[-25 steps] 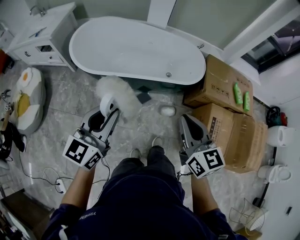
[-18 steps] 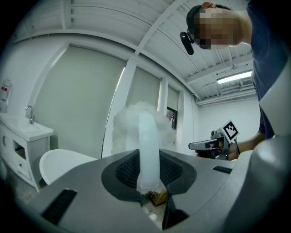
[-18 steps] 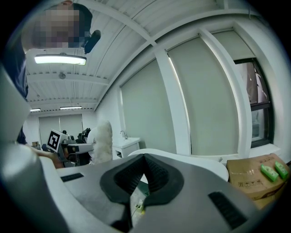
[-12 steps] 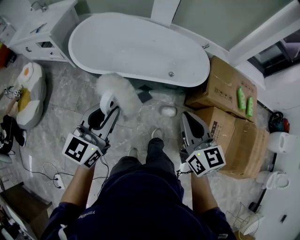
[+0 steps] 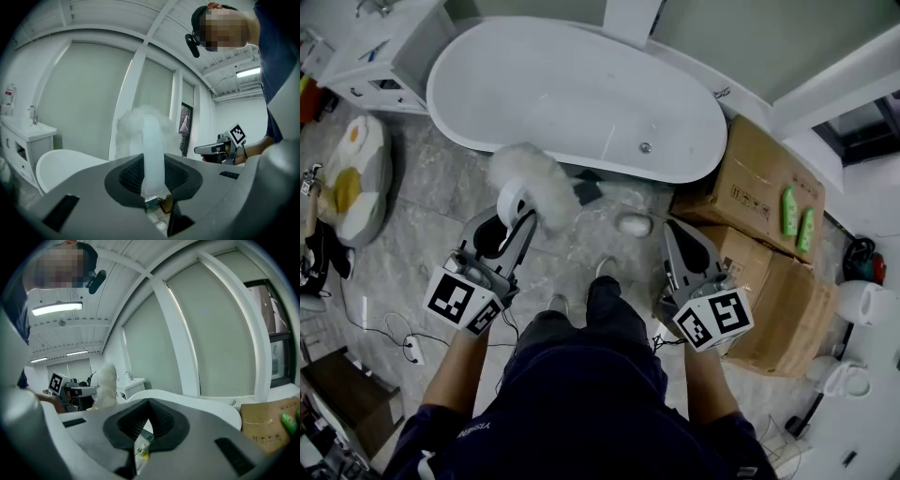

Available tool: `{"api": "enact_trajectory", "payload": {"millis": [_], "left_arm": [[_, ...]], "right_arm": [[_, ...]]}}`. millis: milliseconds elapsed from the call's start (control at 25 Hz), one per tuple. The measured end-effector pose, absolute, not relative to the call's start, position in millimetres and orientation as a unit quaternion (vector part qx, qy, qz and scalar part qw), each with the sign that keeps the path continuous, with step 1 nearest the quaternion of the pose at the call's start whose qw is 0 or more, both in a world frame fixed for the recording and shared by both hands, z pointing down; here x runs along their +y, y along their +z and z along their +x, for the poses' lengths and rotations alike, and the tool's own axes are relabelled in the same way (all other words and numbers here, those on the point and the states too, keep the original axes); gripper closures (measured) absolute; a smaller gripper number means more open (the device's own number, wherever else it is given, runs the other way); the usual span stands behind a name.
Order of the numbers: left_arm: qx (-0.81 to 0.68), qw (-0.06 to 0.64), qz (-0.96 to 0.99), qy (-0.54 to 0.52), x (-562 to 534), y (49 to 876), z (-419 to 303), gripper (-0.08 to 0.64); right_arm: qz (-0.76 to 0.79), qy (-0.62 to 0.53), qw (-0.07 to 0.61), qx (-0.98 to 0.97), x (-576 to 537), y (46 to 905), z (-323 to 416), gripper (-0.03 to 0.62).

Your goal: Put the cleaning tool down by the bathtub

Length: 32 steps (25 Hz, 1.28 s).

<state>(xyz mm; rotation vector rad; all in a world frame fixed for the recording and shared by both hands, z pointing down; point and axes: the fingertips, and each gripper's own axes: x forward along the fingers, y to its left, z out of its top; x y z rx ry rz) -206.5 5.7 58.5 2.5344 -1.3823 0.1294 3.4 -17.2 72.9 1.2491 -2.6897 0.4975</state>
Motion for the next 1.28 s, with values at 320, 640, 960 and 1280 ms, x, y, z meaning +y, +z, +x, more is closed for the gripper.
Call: {"api": "enact_trajectory", "payload": {"millis": [320, 640, 960, 1280], "left_arm": [[-0.493, 0.149, 0.854, 0.078, -43, 89, -177, 0.456], [-0.498, 0.167, 0.843, 0.116, -77, 125, -158, 0.456], [-0.471, 0.200, 0.849, 0.136, -94, 179, -146, 0.456], [-0.414, 0.213, 0.870, 0.164, -95, 251, -152, 0.456]], "right_arm": [[0.389, 0.184, 0.071, -0.900, -81, 101, 31, 0.589], [0.370, 0.211, 0.084, -0.901, -121, 144, 47, 0.589], [0.371, 0.217, 0.101, -0.897, -135, 186, 42, 0.589], [0.420, 0.222, 0.115, -0.872, -118, 244, 34, 0.589]]}}
